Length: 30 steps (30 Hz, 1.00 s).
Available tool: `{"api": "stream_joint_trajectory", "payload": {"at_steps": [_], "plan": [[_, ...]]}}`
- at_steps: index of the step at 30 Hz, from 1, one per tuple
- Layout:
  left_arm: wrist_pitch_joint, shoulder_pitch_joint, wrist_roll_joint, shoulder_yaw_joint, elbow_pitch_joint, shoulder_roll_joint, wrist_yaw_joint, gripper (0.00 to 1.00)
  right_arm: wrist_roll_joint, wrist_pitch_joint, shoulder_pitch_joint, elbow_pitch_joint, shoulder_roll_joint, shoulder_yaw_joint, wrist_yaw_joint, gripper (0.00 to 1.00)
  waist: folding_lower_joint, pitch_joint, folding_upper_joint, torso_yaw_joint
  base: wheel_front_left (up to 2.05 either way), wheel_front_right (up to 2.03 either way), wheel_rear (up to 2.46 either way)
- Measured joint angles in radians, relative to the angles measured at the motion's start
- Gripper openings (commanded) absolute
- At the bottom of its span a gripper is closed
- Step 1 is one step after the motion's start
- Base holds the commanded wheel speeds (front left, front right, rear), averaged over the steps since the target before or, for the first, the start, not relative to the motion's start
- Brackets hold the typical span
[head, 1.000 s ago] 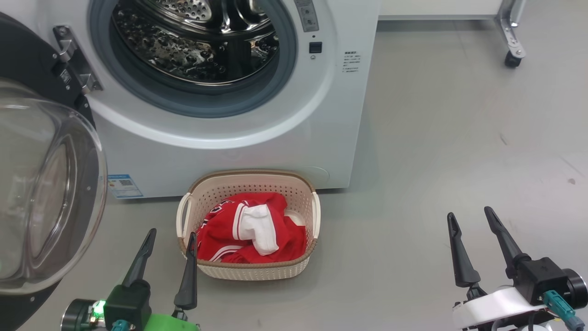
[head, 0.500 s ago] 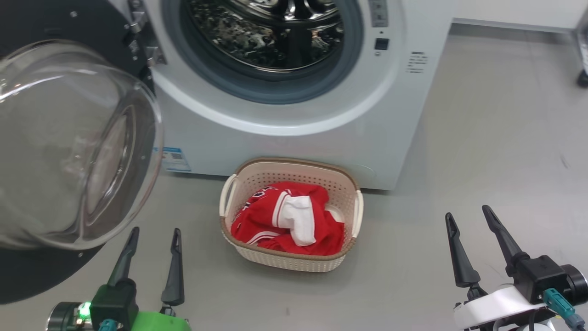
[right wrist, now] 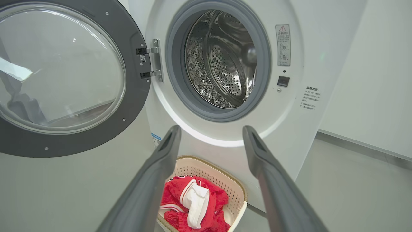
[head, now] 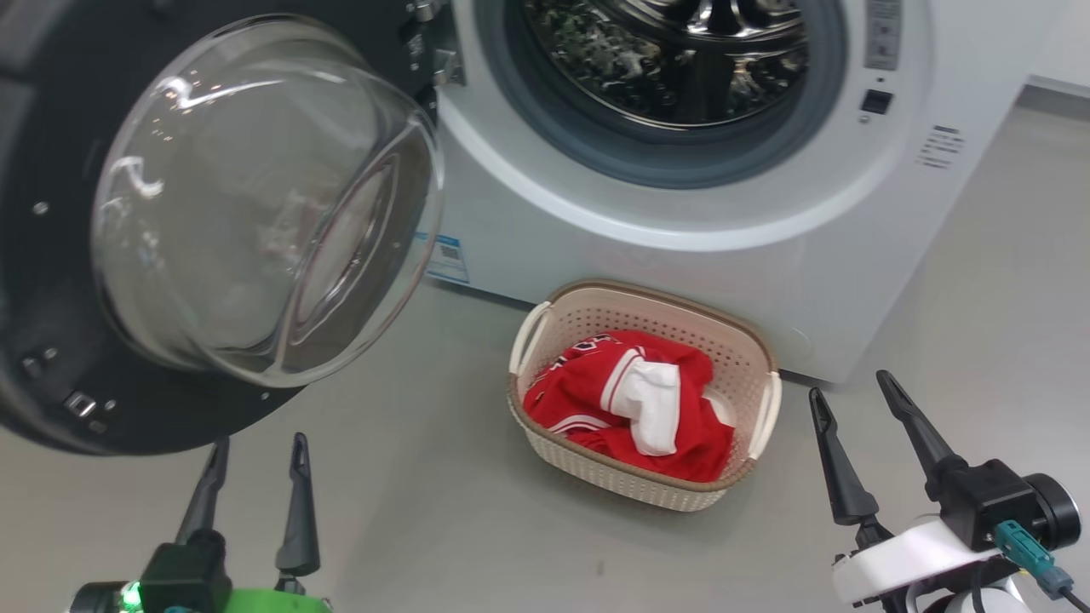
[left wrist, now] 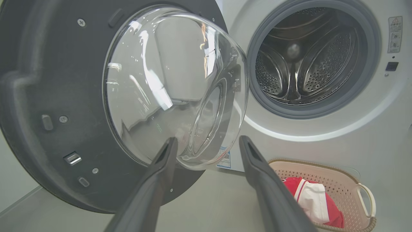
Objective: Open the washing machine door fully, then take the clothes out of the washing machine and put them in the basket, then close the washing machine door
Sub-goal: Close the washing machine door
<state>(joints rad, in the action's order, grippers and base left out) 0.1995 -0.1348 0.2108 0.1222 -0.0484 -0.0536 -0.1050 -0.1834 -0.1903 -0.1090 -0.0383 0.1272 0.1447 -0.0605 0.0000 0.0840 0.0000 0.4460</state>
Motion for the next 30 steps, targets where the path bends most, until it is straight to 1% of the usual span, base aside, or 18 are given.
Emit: {"api": "stream_joint_trajectory", "payload": {"at_steps": [6,11,19,30], "plan": [[0.013,-0.028,0.018,-0.062,-0.010,0.003,-0.004,1.00,0.003,0.011,0.042,0.003,0.000,0.045,-0.018,1.00,0.0000,0.010,0.0000,0.073,0.00,0.00,0.00],[0.022,-0.050,0.023,-0.087,-0.021,0.004,-0.006,1.00,0.004,0.020,0.059,0.015,0.000,0.061,-0.026,1.00,0.0000,0.015,0.0000,0.105,-0.02,-0.02,-0.02],[0.031,-0.063,0.036,-0.102,-0.036,0.006,-0.013,1.00,0.002,0.031,0.071,0.028,-0.001,0.077,-0.034,1.00,0.0000,0.018,0.0000,0.115,-0.36,-0.36,-0.36],[0.032,-0.076,0.036,-0.088,-0.047,0.006,-0.013,1.00,0.000,0.033,0.081,0.035,0.002,0.075,-0.035,1.00,0.0000,0.020,0.0000,0.114,-0.51,-0.51,-0.51]]}}
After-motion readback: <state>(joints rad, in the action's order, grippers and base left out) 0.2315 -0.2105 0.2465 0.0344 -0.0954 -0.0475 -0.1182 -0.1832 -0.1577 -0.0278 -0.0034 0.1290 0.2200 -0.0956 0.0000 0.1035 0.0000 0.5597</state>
